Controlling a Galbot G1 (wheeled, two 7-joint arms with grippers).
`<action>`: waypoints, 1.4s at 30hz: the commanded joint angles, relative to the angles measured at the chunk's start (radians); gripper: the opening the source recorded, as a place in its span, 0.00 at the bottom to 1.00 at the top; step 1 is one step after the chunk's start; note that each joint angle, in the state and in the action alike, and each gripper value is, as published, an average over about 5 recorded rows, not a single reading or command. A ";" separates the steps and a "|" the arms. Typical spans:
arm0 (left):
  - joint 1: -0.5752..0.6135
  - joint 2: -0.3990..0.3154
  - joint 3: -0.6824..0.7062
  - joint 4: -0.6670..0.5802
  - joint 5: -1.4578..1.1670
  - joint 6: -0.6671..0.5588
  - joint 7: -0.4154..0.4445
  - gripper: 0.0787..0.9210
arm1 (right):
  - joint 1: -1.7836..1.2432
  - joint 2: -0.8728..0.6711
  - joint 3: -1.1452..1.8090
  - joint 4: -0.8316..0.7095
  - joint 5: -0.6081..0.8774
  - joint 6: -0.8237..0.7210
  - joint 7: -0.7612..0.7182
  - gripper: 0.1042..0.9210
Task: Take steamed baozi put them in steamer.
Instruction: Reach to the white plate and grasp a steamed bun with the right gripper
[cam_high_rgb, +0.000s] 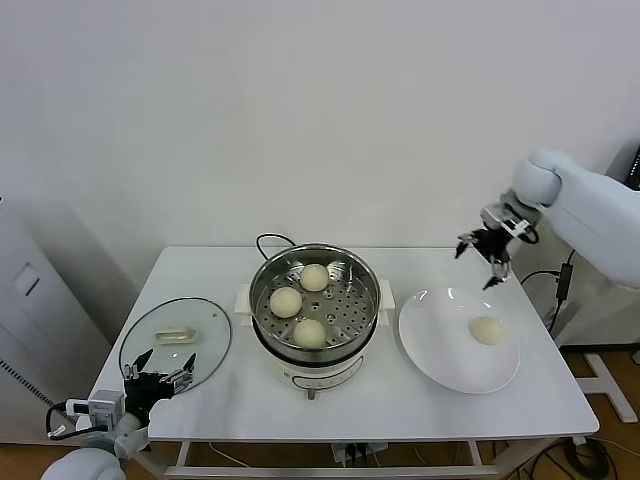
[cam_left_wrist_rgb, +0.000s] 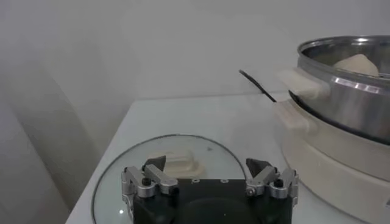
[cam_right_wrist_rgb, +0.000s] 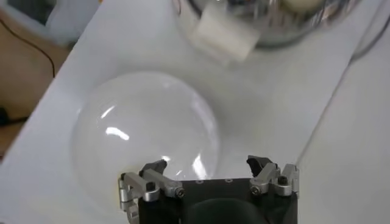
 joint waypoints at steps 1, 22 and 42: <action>0.003 0.000 0.000 0.002 -0.001 0.000 0.001 0.88 | -0.215 -0.032 0.153 -0.148 -0.097 -0.007 0.033 0.88; 0.001 -0.005 0.007 0.022 -0.001 -0.008 0.004 0.88 | -0.376 0.110 0.365 -0.319 -0.349 0.045 0.156 0.88; 0.006 -0.007 0.005 0.014 0.000 -0.009 0.004 0.88 | -0.402 0.151 0.457 -0.385 -0.400 0.058 0.152 0.58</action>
